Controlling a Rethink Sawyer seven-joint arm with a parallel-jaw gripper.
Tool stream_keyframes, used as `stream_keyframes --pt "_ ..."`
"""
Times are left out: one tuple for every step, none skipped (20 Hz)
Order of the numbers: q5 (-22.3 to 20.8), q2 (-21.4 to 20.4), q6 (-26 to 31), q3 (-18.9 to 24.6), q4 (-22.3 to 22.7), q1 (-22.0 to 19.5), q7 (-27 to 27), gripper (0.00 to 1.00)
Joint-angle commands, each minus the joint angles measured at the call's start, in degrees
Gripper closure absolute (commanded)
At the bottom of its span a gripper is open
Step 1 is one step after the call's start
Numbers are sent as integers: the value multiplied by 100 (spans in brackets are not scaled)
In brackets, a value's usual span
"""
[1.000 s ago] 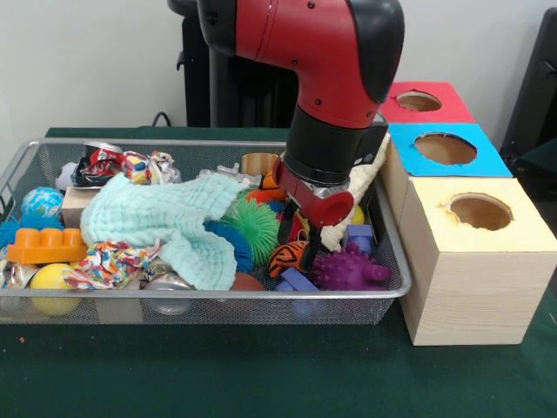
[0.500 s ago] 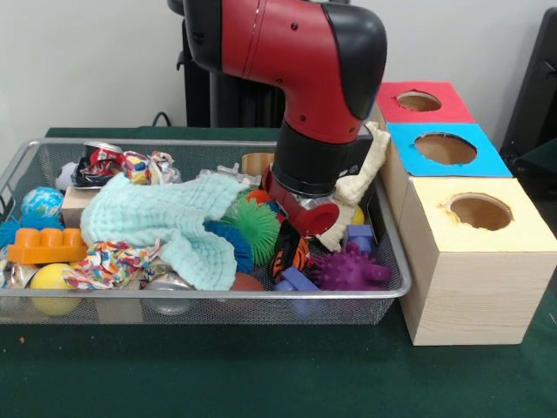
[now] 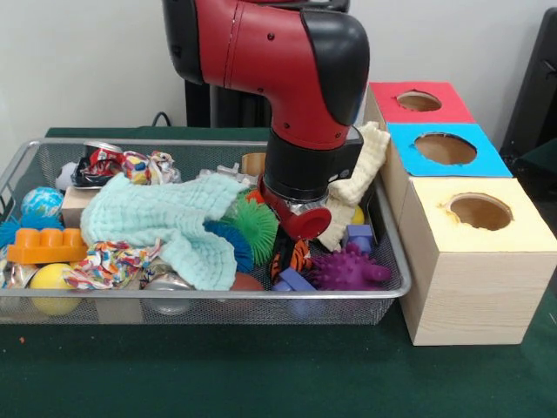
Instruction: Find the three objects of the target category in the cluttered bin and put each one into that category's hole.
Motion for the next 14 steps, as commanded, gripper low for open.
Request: stream_keyframes --pt "-137 -194 1058 375 -53 159 -441 100" --pt "-179 -307 1210 226 -96 329 -372 100" --pt "-252 -424 1375 49 -157 482 -340 100" --pt "-317 -508 1522 -103 -222 625 -315 100" --pt "-382 -592 1669 -254 -288 769 -291 100" --pt "-446 -652 1825 -413 -403 893 -273 100" --pt "-506 -706 1841 -545 -444 999 -223 100" --pt "-580 -756 1968 -666 -532 1080 -229 100" --pt "-636 -804 2038 -766 -566 1159 -207 100" --pt "-695 -822 2093 -875 -636 1217 -171 100" --pt "-745 -867 2081 -915 -636 1249 -175 100" --pt "-801 -911 2097 -937 -650 1262 -221 100" --pt "-789 -988 2070 -901 -580 1238 -233 100" --pt "-767 -1047 2080 -838 -490 1201 -282 100"
